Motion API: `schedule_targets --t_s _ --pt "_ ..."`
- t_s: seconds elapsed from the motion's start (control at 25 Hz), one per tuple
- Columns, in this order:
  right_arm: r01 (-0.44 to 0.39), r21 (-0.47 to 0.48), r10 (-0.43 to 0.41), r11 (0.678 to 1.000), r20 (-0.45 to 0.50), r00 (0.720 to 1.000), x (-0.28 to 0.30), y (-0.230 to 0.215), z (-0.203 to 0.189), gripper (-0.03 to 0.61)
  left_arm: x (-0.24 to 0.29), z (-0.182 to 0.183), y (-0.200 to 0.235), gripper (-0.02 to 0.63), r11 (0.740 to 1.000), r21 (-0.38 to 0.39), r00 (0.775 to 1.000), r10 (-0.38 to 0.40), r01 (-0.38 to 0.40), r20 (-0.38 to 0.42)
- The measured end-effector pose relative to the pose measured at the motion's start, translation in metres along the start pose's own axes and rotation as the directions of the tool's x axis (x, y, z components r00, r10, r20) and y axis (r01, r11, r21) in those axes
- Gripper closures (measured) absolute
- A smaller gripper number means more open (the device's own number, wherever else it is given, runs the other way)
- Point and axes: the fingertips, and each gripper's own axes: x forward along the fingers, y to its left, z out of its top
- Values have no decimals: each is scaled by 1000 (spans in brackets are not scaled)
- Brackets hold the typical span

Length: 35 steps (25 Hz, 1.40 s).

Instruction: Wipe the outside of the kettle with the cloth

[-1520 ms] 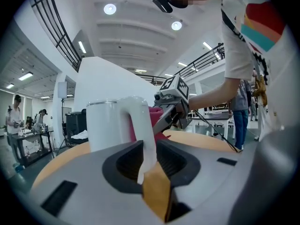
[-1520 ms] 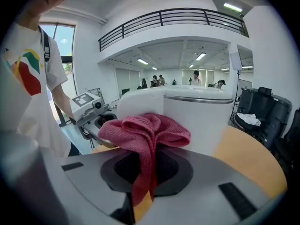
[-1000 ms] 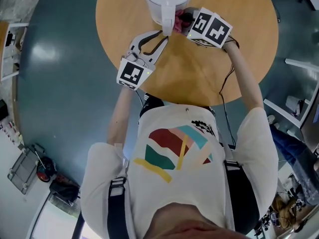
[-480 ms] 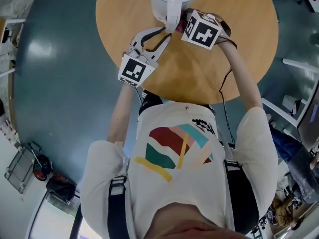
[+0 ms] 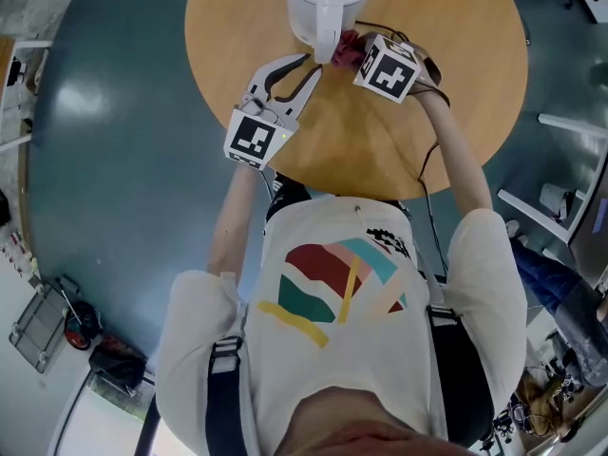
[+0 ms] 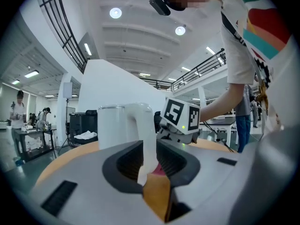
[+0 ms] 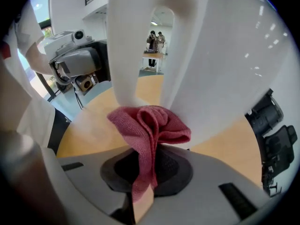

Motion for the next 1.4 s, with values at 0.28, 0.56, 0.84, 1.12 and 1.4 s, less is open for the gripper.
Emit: schedule_targets --t_s 0.28,0.56,0.84,1.12,1.4 --pt "153 245 -194 957 150 970 -49 -3 -1 532 -21 21 26 485 991 -26 989 133 -132 68" --pt "246 595 -551 766 408 728 -143 7 4 531 -41 58 14 485 968 -105 958 243 -228 154" --pt "75 850 -799 521 455 393 -208 60 -13 531 -59 72 -6 485 946 -192 938 296 -261 182" --pt "87 845 -813 528 472 342 -228 92 -15 531 -61 90 -33 485 964 -130 944 256 -233 208" --pt "188 832 -829 521 442 342 -240 97 -16 532 -64 104 -39 485 967 -91 940 254 -239 230"
